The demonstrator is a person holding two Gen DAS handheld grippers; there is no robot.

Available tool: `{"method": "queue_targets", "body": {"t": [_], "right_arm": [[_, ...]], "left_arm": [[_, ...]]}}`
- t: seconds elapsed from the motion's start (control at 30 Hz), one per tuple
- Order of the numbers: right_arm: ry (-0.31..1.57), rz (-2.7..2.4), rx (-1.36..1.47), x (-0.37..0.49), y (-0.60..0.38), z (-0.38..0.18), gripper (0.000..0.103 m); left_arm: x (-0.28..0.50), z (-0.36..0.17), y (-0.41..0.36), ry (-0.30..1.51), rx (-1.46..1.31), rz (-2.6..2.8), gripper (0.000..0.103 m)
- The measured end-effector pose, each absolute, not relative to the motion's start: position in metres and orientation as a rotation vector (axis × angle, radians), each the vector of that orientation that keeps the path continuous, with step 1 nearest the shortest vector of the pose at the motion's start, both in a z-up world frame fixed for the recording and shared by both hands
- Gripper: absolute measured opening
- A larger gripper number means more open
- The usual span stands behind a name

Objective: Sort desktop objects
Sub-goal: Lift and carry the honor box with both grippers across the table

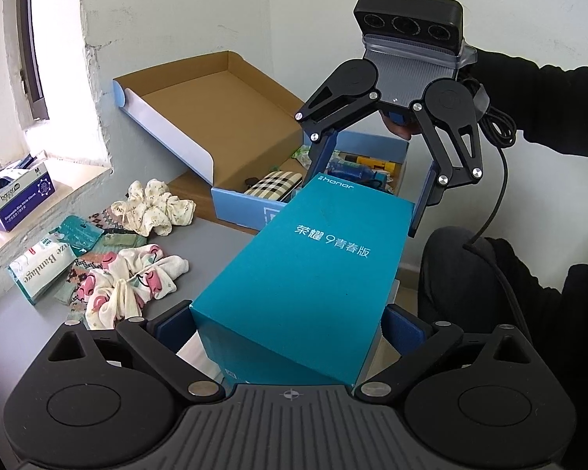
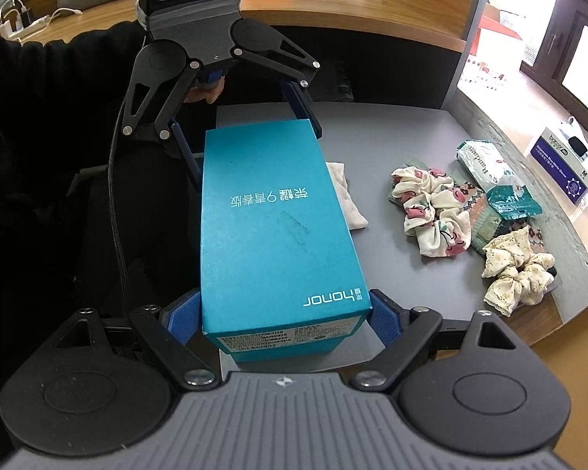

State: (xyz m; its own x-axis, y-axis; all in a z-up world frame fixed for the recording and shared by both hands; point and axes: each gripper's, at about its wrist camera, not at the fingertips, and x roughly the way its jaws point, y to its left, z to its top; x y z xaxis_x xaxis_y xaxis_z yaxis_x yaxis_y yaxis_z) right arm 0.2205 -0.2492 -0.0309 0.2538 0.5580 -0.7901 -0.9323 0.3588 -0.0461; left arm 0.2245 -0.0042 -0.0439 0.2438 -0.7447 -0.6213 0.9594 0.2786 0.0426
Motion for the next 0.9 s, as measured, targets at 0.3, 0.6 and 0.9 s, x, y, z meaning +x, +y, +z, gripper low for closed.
{"method": "queue_targets", "body": {"t": [0.3,0.6,0.9], "right_arm": [[0.748,1.09,-0.621,0.217,-0.242,-0.035,0.092],[0.735,1.109,-0.593,0.22,-0.245,-0.037,0.092],[0.735,1.117,-0.583,0.22,-0.246,-0.037,0.092]], "left_arm": [[0.221,-0.042,-0.005,0.541,0.48,-1.213,0.101],[0.226,-0.046,-0.005,0.555,0.45,-1.228,0.102],[0.232,-0.046,-0.005,0.568,0.441,-1.245,0.102]]}}
